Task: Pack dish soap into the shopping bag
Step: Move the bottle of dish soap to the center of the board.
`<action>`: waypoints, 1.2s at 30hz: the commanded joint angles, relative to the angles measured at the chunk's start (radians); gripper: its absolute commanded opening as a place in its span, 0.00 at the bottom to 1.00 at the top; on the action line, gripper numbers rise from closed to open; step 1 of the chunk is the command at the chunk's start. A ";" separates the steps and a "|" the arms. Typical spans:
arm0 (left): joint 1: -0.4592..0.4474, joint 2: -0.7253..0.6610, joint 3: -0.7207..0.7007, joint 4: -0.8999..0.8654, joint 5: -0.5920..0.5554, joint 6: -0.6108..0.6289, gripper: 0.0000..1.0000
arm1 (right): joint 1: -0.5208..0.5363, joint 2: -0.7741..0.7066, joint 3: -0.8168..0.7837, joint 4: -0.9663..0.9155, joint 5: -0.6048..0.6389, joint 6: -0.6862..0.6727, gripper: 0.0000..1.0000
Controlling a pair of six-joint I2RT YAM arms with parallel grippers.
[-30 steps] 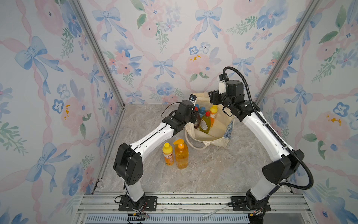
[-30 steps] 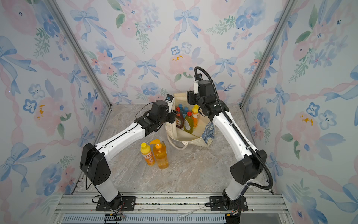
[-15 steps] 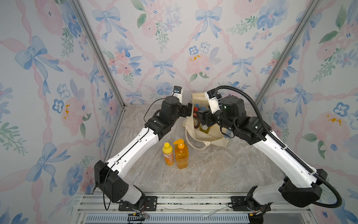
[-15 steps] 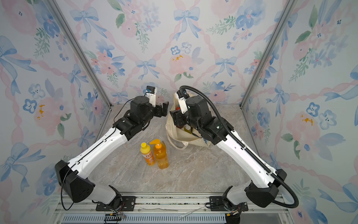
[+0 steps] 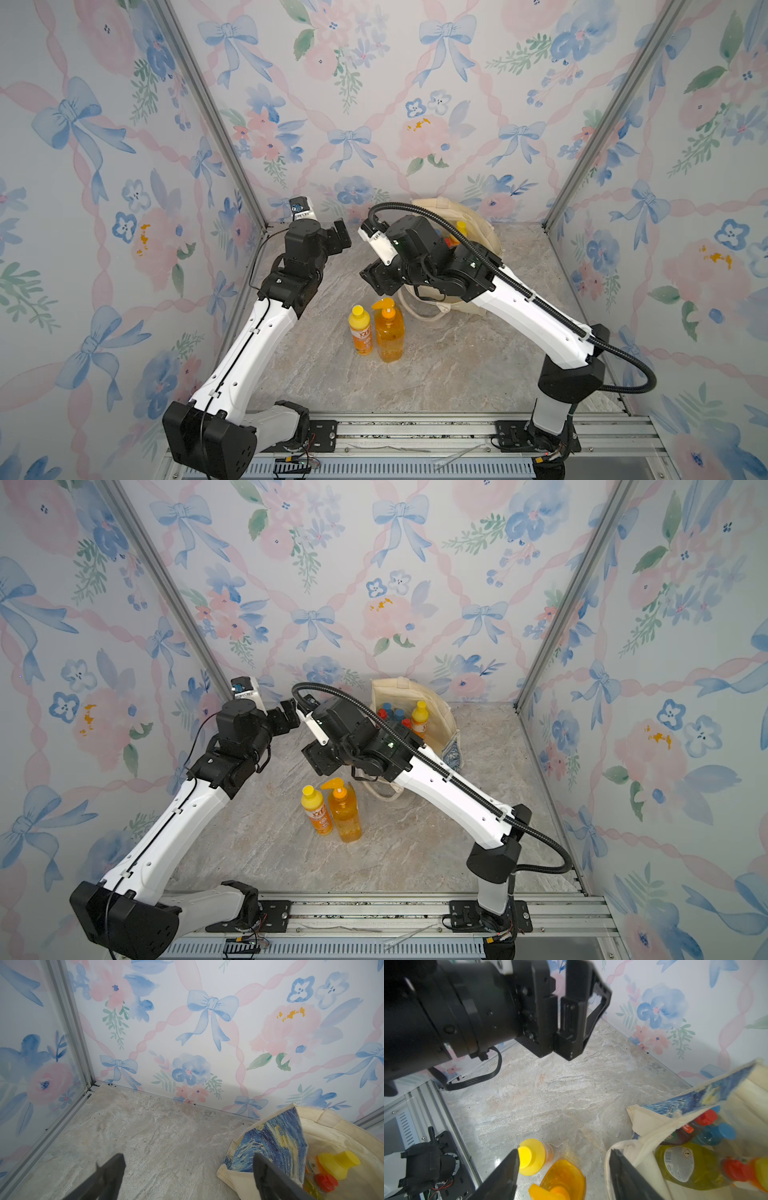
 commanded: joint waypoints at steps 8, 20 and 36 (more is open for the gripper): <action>0.018 -0.156 -0.117 -0.011 -0.062 0.001 0.98 | 0.104 0.366 0.471 -0.427 0.037 -0.009 0.72; 0.076 -0.217 -0.143 -0.089 -0.129 0.019 0.98 | 0.159 0.394 0.376 -0.384 0.104 -0.004 0.72; 0.137 -0.337 -0.134 -0.195 -0.290 0.062 0.98 | 0.185 0.383 0.333 -0.337 0.014 -0.040 0.69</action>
